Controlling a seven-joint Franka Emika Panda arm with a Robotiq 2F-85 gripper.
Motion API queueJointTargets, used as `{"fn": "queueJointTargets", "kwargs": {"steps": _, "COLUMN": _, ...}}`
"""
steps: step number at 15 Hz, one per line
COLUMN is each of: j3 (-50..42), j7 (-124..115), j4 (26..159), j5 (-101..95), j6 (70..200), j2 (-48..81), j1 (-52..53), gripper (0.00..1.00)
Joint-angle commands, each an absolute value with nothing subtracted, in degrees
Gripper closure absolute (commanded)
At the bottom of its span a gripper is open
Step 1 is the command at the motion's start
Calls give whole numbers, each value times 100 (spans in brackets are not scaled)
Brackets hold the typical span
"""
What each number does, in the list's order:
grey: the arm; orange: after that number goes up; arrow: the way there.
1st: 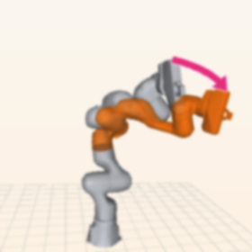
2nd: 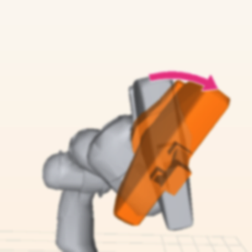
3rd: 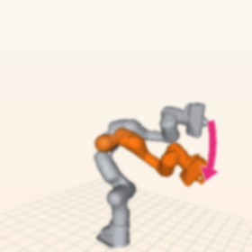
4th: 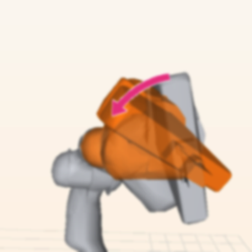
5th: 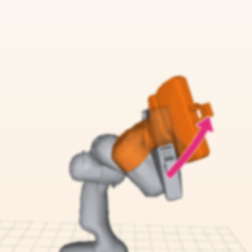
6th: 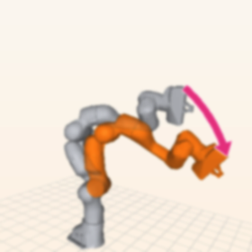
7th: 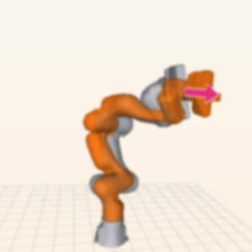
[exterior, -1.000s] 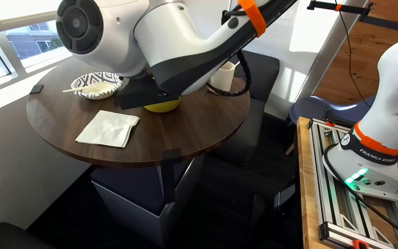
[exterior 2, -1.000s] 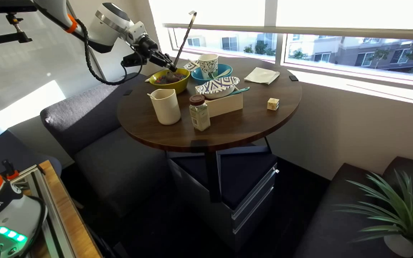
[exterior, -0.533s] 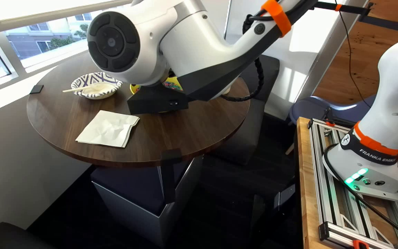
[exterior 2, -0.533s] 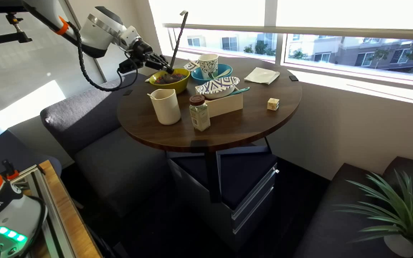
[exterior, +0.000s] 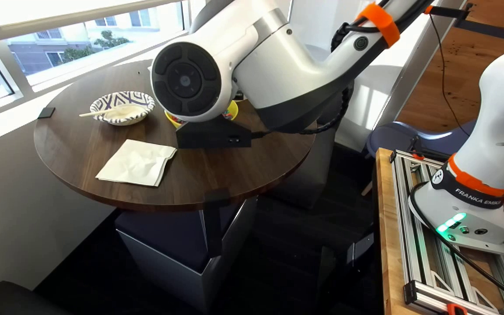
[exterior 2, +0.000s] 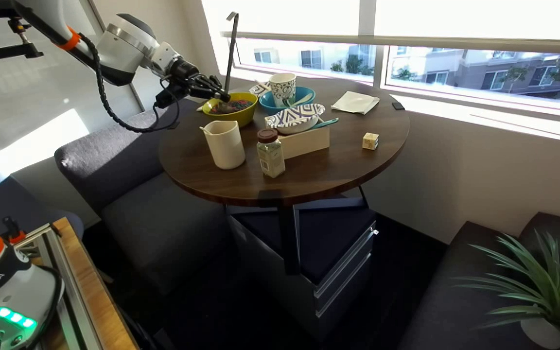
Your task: Use the silver ladle to place cereal from the yellow bowl into the coffee cup.
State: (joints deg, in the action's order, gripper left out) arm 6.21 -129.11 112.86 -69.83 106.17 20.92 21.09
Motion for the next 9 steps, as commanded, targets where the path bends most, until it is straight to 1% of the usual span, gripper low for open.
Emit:
{"fn": "queueJointTargets", "kwargs": {"steps": 1, "j3": 793, "j7": -13505, "j4": 11647, "j5": -7425, "j6": 10521, "j2": 1854, "j1": 2002, "gripper": 99}}
{"fn": "queueJointTargets", "kwargs": {"steps": 9, "j3": 970, "j7": -14334, "j4": 11970, "j5": -7881, "j6": 10060, "j2": 1454, "j1": 1972, "gripper": 99}}
